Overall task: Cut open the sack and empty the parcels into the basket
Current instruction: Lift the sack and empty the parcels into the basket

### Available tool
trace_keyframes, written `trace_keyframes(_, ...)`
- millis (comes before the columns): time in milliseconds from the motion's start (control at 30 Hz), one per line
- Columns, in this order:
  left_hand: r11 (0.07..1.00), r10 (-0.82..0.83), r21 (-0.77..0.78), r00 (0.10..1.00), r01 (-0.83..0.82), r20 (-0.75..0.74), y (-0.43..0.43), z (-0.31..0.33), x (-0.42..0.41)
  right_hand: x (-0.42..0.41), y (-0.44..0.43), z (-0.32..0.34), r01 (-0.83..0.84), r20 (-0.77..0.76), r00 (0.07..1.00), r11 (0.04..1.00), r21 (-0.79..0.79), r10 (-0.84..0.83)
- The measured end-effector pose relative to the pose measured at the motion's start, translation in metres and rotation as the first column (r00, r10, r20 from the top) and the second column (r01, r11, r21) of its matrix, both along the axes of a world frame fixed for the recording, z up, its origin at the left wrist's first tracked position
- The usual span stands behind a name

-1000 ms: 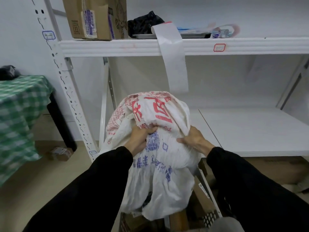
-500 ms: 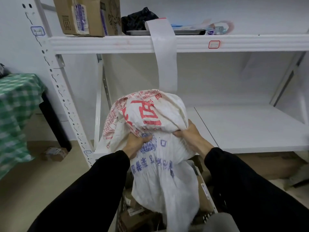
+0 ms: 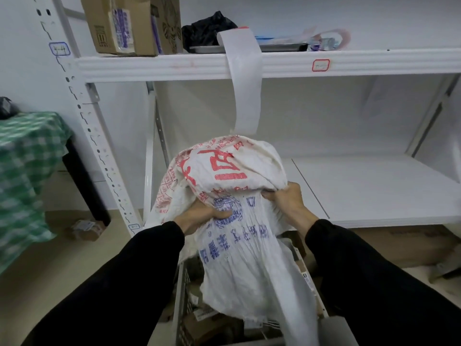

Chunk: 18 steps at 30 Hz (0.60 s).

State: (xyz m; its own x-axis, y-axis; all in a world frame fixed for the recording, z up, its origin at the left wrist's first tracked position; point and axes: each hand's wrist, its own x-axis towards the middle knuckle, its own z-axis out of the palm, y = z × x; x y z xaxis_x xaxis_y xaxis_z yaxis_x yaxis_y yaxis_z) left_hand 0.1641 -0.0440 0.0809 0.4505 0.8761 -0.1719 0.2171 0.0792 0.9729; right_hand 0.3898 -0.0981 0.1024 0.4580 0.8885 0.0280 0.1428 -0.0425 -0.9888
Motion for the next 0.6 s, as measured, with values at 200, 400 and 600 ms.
trace_keyframes(200, 0.967, 0.236, 0.072, 0.967, -0.243, 0.093, -0.005, -0.008, 0.019, 0.000, 0.000, -0.011, -0.253, 0.125, 0.960, 0.967, 0.011, 0.249)
trace_keyframes(400, 0.964, 0.176, 0.154, 0.955, -0.216, 0.241, 0.001, 0.003, 0.043, 0.002, 0.007, -0.017, -0.205, 0.419, 0.836, 0.911, -0.359, 0.354)
trace_keyframes(600, 0.964, -0.044, 0.262, 0.999, 0.046, -0.013, 0.003, 0.004, 0.013, -0.003, 0.005, -0.020, 0.078, 0.151, 0.987, 0.977, -0.199, -0.048)
